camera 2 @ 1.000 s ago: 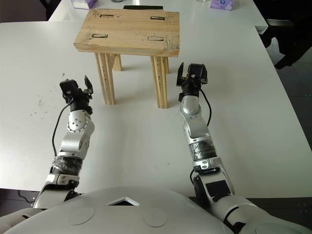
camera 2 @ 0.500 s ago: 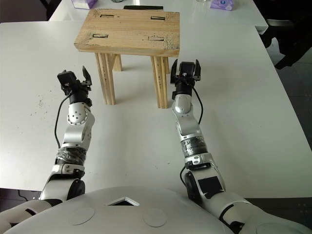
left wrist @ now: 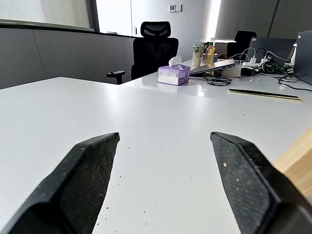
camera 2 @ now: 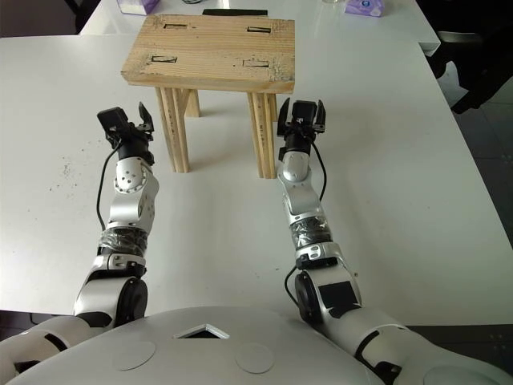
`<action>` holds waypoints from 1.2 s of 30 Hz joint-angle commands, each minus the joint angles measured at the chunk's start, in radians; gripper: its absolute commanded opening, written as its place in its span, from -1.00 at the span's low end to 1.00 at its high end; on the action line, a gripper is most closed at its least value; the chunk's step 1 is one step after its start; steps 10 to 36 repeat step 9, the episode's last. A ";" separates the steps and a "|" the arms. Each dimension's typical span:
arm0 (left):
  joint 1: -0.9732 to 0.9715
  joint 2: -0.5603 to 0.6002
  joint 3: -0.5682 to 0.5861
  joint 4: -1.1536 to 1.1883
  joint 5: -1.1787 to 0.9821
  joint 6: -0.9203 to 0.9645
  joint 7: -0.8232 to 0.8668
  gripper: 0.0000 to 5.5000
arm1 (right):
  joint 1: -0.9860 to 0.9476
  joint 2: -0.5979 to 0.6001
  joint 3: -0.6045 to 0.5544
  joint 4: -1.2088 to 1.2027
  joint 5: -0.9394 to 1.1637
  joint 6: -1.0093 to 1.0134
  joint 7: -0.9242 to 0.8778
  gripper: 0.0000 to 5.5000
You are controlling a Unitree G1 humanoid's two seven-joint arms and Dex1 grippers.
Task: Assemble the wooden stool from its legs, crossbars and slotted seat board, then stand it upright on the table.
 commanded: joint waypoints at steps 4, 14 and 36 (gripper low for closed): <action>-0.023 0.021 0.023 0.009 0.032 0.061 0.013 0.27 | -0.005 -0.004 -0.015 0.017 -0.027 -0.026 -0.010 0.36; -0.038 0.026 0.046 0.015 0.034 0.099 0.027 0.27 | -0.004 -0.011 -0.013 0.013 -0.037 -0.022 0.004 0.36; -0.038 0.026 0.046 0.015 0.034 0.099 0.027 0.27 | -0.004 -0.011 -0.013 0.013 -0.037 -0.022 0.004 0.36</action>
